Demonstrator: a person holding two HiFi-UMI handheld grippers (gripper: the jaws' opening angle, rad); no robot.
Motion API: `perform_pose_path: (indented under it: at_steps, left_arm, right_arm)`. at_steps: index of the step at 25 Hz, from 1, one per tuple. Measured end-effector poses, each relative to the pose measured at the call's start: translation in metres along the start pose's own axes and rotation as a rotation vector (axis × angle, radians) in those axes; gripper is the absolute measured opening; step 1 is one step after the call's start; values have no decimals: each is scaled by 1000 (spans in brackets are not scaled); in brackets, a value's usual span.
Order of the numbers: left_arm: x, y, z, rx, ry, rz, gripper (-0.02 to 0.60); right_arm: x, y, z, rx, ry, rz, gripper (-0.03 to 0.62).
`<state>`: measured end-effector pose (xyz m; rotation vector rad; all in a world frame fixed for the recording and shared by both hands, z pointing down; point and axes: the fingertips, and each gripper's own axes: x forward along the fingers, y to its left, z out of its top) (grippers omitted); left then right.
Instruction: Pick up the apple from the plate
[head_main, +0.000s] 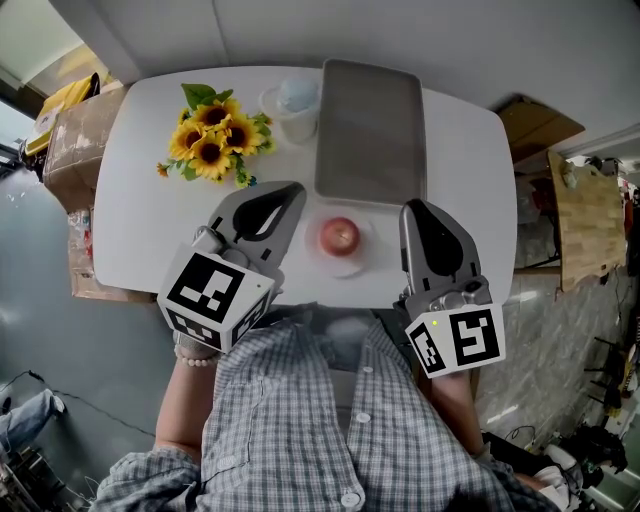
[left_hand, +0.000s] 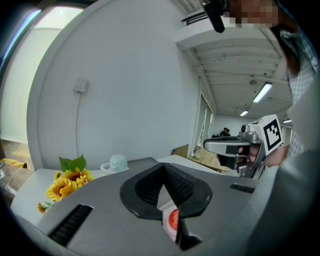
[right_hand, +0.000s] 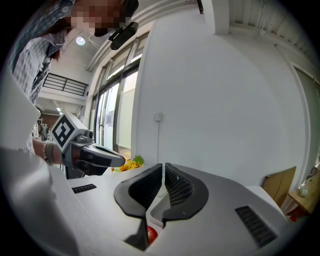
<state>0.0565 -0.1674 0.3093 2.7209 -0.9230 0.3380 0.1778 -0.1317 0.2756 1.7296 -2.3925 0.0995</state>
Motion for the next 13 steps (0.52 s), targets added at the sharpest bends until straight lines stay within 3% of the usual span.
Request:
perform_pose_path:
  at_steps: [13]
  left_arm:
    - [2, 1, -8, -14, 20, 1, 11]
  right_arm:
    - [2, -1, -7, 28, 19, 10, 34]
